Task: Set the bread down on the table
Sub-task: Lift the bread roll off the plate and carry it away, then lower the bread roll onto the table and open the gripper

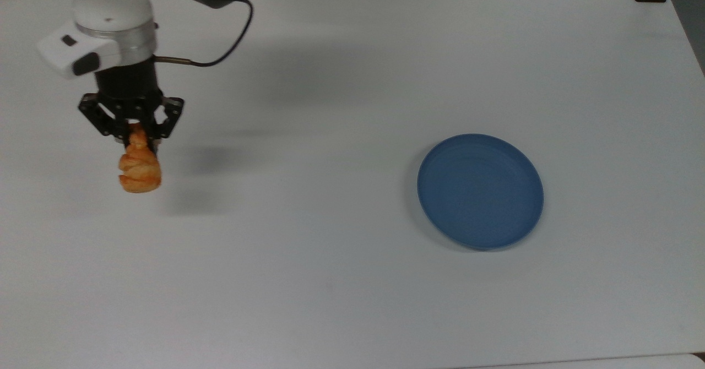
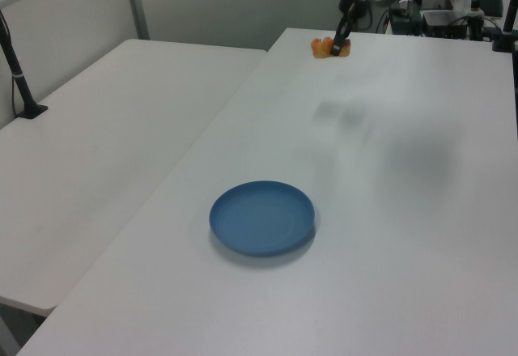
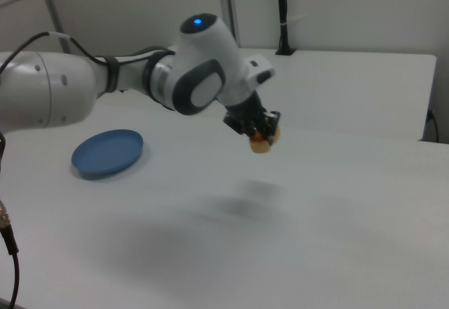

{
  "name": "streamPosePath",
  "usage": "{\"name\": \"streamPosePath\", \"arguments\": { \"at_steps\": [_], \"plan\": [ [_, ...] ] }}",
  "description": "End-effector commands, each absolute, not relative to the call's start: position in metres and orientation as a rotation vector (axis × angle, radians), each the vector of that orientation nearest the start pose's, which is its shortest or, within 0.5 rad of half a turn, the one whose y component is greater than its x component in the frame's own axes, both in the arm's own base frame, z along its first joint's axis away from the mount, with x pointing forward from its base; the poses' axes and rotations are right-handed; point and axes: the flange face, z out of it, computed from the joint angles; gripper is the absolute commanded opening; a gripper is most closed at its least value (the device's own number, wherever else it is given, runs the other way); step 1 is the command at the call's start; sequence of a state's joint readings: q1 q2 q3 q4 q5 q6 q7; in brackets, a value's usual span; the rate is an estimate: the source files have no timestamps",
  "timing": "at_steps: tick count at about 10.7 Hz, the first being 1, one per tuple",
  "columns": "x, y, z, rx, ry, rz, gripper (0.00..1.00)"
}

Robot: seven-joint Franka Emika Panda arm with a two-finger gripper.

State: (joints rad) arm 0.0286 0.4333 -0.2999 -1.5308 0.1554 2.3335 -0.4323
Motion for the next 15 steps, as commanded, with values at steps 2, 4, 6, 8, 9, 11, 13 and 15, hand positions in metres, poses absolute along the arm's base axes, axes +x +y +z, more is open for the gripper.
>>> {"name": "streamPosePath", "arguments": {
  "at_steps": [2,4,6,8,9,11,13,15],
  "plan": [
    [0.684,-0.23,0.433,-3.178,-0.219,-0.719,0.31],
    [0.683,-0.255,0.41,-3.194,-0.144,-0.739,0.31],
    [0.688,-0.261,0.391,-3.19,-0.078,-0.826,0.31],
    [0.695,-0.261,0.359,-3.196,-0.036,-0.867,0.31],
    [0.697,-0.261,0.346,-3.21,-0.033,-0.895,0.31],
    [0.7,-0.259,0.325,-3.222,-0.035,-0.898,0.31],
    [0.7,-0.258,0.316,-3.222,-0.024,-0.883,0.34],
    [0.702,-0.257,0.313,-3.225,-0.012,-0.917,0.37]
  ]
}}
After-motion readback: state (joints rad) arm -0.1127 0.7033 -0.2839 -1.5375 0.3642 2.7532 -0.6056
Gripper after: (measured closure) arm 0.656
